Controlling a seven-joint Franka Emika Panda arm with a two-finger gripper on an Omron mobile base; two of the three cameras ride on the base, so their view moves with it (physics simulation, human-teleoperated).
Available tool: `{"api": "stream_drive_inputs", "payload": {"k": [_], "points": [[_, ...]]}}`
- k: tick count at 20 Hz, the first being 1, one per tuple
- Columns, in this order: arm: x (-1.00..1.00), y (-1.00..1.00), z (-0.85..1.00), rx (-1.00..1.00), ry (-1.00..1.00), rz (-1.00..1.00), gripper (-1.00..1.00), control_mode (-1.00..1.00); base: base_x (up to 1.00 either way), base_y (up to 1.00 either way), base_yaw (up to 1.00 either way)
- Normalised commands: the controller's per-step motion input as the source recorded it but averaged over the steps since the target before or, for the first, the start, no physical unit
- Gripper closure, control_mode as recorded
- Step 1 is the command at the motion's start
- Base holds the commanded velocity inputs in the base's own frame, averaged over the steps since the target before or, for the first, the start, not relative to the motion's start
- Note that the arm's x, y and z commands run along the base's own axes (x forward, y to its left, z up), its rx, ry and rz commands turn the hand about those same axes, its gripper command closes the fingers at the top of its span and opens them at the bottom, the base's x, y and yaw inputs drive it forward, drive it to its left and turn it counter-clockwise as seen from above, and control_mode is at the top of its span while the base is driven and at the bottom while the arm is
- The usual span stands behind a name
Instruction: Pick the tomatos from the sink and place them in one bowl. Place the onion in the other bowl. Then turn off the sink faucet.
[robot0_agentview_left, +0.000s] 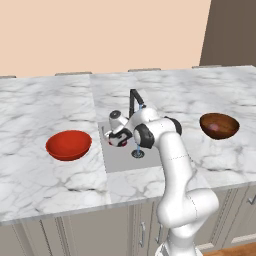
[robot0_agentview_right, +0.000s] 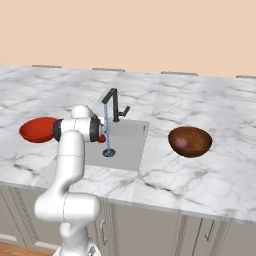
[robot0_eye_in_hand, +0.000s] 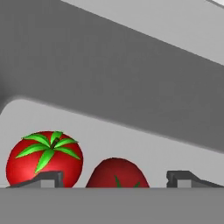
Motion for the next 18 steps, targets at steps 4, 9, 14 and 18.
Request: {"api": "stream_drive_inputs", "payload": {"k": [4, 9, 14, 18], "points": [[0.0, -0.11, -0.24, 0.03, 0.0, -0.01, -1.0, -1.0, 0.0, 0.0, 0.0], [0.0, 0.01, -0.25, 0.0, 0.05, -0.01, -1.0, -1.0, 0.0, 0.0, 0.0], [0.0, 0.0, -0.37, 0.0, 0.03, 0.0, -1.0, -1.0, 0.0, 0.0, 0.0], [0.0, 0.0, -0.37, 0.0, 0.06, 0.0, -1.0, -1.0, 0.0, 0.0, 0.0]]}}
